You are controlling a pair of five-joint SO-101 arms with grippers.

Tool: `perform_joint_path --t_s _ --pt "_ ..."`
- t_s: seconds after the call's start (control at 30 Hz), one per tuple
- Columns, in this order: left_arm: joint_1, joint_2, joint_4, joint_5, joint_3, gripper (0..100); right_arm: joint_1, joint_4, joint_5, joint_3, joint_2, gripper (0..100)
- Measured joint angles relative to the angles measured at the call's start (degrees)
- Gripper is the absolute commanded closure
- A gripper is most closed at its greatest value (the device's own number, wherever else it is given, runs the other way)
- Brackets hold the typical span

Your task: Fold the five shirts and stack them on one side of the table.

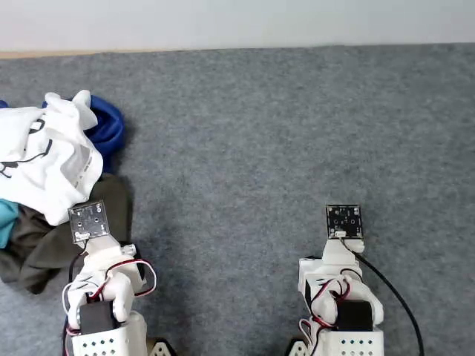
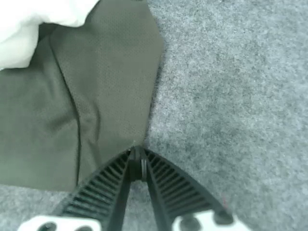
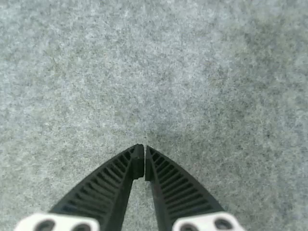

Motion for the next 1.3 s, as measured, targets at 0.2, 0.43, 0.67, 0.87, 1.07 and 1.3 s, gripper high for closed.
perform_joint_path --t_s 0.2,0.43,0.67,0.87,1.07,1.3 --pt "1.85 0.00 0.00 0.00 0.00 100 0.00 0.00 0.00 0.00 0.00 98.8" --pt "2.81 0.00 -3.34 -1.58 -1.93 100 0.00 0.00 0.00 0.00 0.00 98.8" --pt "2.81 -0.18 -3.52 -4.66 -12.22 100 0.00 0.00 0.00 0.00 0.00 98.8" --pt "5.98 -0.09 -1.85 -6.77 -17.85 100 0.00 0.00 0.00 0.00 0.00 98.8" --pt "9.93 0.18 5.19 -7.21 -27.43 100 0.00 0.00 0.00 0.00 0.00 98.8" --pt "9.93 14.77 6.07 -8.70 -37.01 100 0.00 0.00 0.00 0.00 0.00 98.8"
